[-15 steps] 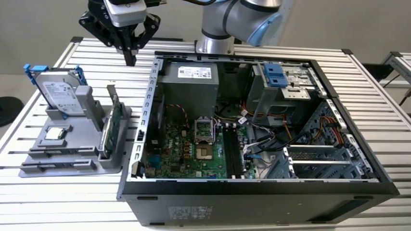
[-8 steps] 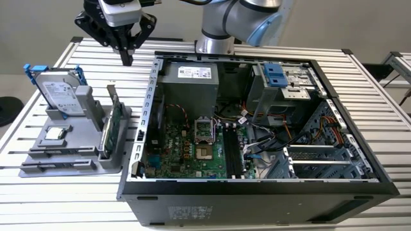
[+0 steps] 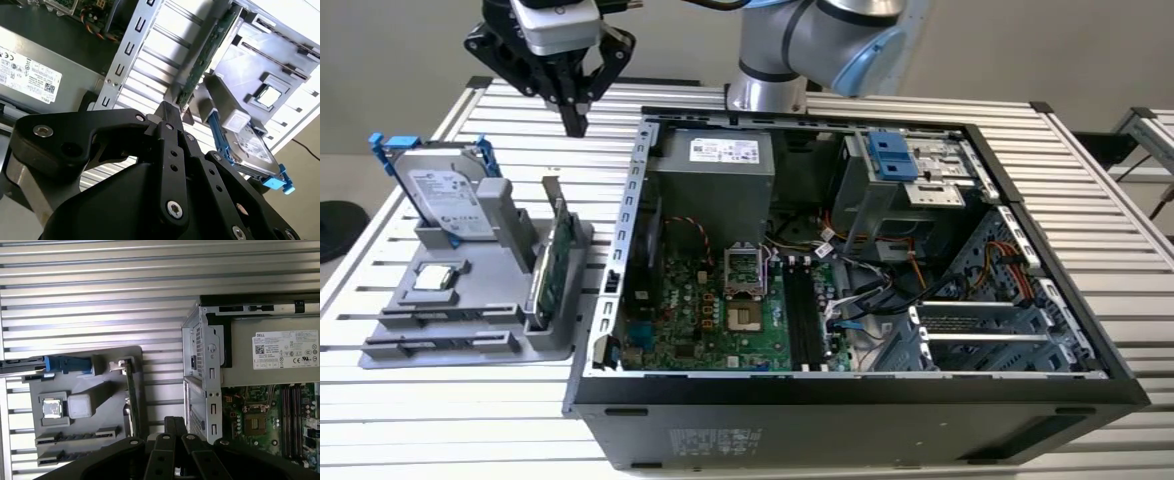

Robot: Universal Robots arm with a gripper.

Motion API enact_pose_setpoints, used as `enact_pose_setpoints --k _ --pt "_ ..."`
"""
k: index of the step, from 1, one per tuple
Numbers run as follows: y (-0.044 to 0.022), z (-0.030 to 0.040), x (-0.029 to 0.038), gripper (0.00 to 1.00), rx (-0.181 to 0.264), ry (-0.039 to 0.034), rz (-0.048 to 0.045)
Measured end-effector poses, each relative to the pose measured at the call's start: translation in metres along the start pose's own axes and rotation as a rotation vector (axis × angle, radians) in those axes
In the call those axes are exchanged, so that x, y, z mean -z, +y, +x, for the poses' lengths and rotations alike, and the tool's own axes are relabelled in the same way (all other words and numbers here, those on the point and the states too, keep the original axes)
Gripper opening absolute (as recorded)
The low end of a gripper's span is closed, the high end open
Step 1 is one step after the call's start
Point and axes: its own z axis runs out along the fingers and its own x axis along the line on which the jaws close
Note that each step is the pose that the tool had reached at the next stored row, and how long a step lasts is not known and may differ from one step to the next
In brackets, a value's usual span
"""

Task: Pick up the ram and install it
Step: 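Reach for the ram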

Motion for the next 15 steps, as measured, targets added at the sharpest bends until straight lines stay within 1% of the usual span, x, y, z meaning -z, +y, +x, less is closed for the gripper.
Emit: enact_pose_setpoints --k 15 --pt "-0.0009 0.0129 0.0003 0.00 0.000 0.0000 0.0000"
